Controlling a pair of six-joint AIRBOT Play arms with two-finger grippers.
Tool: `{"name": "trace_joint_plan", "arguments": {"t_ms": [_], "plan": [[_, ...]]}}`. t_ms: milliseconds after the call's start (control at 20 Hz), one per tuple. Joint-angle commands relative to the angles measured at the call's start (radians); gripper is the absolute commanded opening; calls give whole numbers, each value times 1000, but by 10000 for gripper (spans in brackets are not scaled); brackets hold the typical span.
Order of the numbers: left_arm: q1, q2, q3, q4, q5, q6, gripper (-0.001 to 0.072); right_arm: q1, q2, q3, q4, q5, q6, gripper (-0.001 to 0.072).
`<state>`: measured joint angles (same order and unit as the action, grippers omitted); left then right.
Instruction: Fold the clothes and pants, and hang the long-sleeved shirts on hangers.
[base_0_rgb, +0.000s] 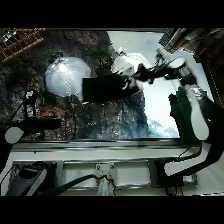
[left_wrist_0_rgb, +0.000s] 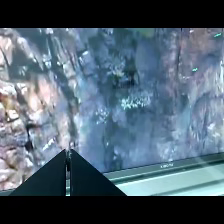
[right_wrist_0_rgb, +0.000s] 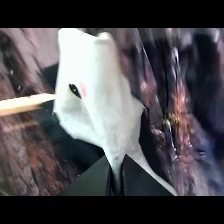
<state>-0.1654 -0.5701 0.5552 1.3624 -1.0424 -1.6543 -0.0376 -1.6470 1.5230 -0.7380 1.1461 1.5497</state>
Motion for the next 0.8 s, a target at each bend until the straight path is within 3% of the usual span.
{"name": "trace_joint_plan", "arguments": {"t_ms": [0, 250, 400, 650, 750], "plan": [[1, 1, 0, -2, 23, 1, 4, -74, 85, 198, -163, 190, 166, 23], [1, 1, 0, -2, 9, 1, 4, -134, 104, 500, -264, 330, 313, 22], [1, 1, 0, -2, -19, 1, 4, -188, 105, 560, -298, 318, 393, 22], [1, 1, 0, -2, -38, 2, 8, -277, 105, 522, -333, 235, 401, 22], [1, 1, 0, -2, -38, 2, 87, -313, 104, 512, -348, 158, 425, 22]]}}
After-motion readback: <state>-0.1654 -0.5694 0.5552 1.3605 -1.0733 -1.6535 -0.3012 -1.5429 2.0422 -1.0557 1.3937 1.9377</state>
